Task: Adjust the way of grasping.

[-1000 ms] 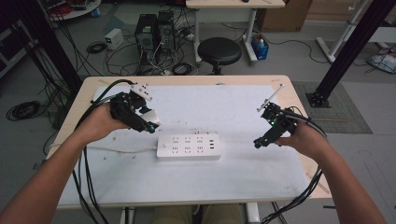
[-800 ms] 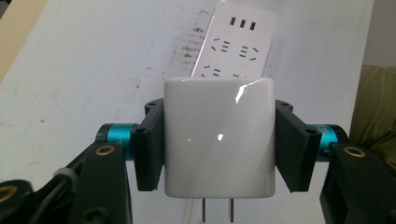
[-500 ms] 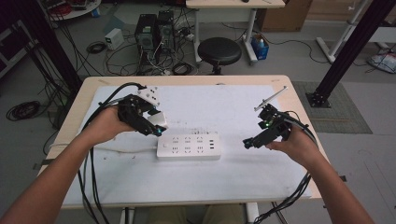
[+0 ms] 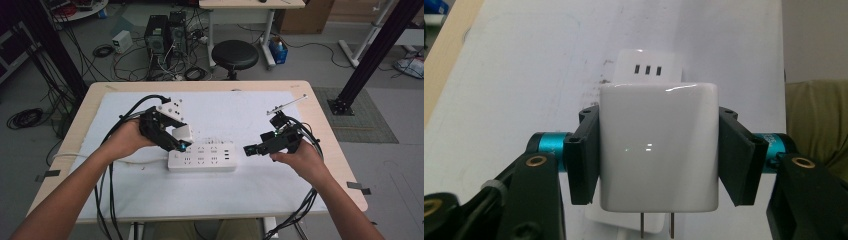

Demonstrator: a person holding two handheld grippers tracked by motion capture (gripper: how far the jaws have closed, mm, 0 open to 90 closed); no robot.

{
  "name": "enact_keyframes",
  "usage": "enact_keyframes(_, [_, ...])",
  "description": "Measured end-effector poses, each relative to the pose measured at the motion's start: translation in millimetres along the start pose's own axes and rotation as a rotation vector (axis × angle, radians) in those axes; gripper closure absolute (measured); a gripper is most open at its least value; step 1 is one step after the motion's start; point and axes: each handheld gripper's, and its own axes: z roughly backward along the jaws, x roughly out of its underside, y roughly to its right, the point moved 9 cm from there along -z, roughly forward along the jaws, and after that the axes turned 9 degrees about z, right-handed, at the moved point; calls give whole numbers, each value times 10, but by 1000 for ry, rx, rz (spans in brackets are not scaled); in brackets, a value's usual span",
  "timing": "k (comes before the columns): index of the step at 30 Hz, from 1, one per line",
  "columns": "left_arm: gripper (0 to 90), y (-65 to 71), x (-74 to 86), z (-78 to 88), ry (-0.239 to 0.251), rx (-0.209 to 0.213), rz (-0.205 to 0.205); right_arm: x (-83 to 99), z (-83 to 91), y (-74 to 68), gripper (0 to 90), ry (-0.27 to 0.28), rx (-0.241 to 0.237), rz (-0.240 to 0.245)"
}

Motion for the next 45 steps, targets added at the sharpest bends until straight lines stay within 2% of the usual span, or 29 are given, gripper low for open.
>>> enact_keyframes(7, [425,97,-68,-189,17,31,-22,-10,-63,-67,17,69,-112,-124])
enact_keyframes(10, [425,139,-114,-280,35,48,-30,-4,-120,-83,17,62,-127,-144])
enact_keyframes(15, [425,221,-183,-417,49,74,-41,-48,-212,-154,18,86,-201,-195])
enact_keyframes(19, [425,247,-211,-482,43,79,-51,-72,-256,-155,18,93,-221,-229])
enact_keyframes(24, [424,262,-245,-545,46,78,-52,-77,-294,-128,34,101,-219,-242])
enact_keyframes(32, [424,328,-372,-646,62,70,-83,-152,-390,-191,46,100,-277,-284])
enact_keyframes(34, [424,353,-403,-666,65,67,-96,-166,-417,-207,58,89,-292,-296])
enact_keyframes(36, [424,368,-423,-685,66,65,-104,-177,-435,-223,121,87,-319,-303])
enact_keyframes(41, [424,382,-452,-722,70,54,-118,-205,-453,-208,198,106,-353,-343])
enact_keyframes(42, [424,390,-455,-728,68,53,-122,-210,-461,-204,202,109,-364,-352])
enact_keyframes(44, [424,405,-460,-741,67,48,-129,-213,-472,-211,275,112,-393,-364])
enact_keyframes(45, [424,412,-464,-749,70,50,-129,-214,-484,-216,276,113,-404,-373])
